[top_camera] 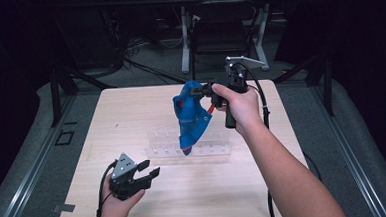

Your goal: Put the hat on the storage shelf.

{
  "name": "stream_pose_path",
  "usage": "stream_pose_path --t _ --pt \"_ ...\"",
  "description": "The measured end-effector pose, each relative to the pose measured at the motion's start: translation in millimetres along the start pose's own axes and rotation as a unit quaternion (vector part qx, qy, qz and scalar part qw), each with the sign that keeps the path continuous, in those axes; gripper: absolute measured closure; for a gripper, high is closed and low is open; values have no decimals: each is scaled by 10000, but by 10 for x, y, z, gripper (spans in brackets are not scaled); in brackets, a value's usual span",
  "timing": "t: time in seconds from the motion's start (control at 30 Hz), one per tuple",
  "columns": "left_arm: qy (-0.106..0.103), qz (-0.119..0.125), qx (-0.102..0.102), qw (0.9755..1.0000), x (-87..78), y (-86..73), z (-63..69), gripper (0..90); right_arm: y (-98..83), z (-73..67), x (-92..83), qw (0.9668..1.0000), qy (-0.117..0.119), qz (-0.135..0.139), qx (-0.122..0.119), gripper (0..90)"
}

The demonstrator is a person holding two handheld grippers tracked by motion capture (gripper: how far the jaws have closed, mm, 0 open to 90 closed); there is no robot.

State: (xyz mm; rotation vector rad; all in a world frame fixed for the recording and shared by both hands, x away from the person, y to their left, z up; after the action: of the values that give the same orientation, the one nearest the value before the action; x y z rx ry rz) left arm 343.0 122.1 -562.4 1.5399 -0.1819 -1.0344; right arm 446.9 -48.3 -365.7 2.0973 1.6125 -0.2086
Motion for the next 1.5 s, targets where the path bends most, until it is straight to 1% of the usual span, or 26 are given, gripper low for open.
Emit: stream_pose_path --t 0.13,0.17,0.2,0.3,0.33,0.4,0.53,0.6,0.63,0.67,0.7,0.8,0.97,1.1,1.3,1.37,1.4,1.47,1.5 --pt "-88 7 79 9999 76 79 98 513 26 15 30 10000 2 25 13 900" --pt "-88 7 79 9999 76 79 98 512 32 22 40 10000 -16 40 12 900" --pt "-118 39 113 9999 113 118 130 512 35 30 51 10000 -29 35 10 900" --pt "-152 45 120 9998 137 156 156 512 44 42 66 10000 -46 45 7 900" --pt "-162 87 121 9998 158 183 172 512 47 46 71 10000 -46 46 5 900" --pt "-197 91 167 9996 184 234 200 512 56 47 88 10000 -19 44 19 900" --pt "-219 127 153 9996 236 295 234 512 49 34 125 10000 15 31 16 900" --pt "-217 172 132 9995 253 321 240 512 42 27 138 10000 23 11 22 900" --pt "-217 139 163 9995 253 332 239 512 29 13 160 10000 45 -1 -6 900" --pt "-224 197 140 9995 263 350 246 512 22 6 176 10000 43 -13 -18 900" --pt "-232 183 147 9995 265 364 251 512 7 -11 203 10000 51 -50 -26 900" --pt "-247 240 123 9993 283 416 262 512 -7 -32 242 9999 60 -78 -27 900" --pt "-232 215 103 9994 300 426 256 512 -13 -47 293 9999 78 -102 -17 900" --pt "-229 275 60 9993 309 439 241 512 -16 -61 326 9999 79 -112 -17 900" --pt "-209 292 31 9993 318 466 226 514 -31 -102 382 9999 26 -149 -64 900" --pt "-220 284 24 9994 321 474 230 517 -32 -108 389 9999 42 -146 -68 900" --pt "-207 338 13 9992 335 500 235 520 -41 -115 402 9998 40 -163 -82 900" --pt "-179 325 30 9993 339 512 235 527 -41 -115 404 9998 30 -159 -86 900" --pt "-157 332 51 9993 350 529 235 552 -41 -96 407 9998 -27 -160 -97 900"
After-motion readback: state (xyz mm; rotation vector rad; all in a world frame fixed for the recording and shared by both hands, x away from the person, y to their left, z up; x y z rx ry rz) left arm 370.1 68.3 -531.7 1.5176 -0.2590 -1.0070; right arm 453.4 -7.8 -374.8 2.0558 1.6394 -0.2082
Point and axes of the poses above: each handheld gripper's, and its own axes: x roughly forward along the jaws, y roughly out of its top, z roughly to its right, the point moved 10 cm from there along x, roughly forward along the jaws, and after that the axes turned 3 degrees about -y, right-handed, at the moved point
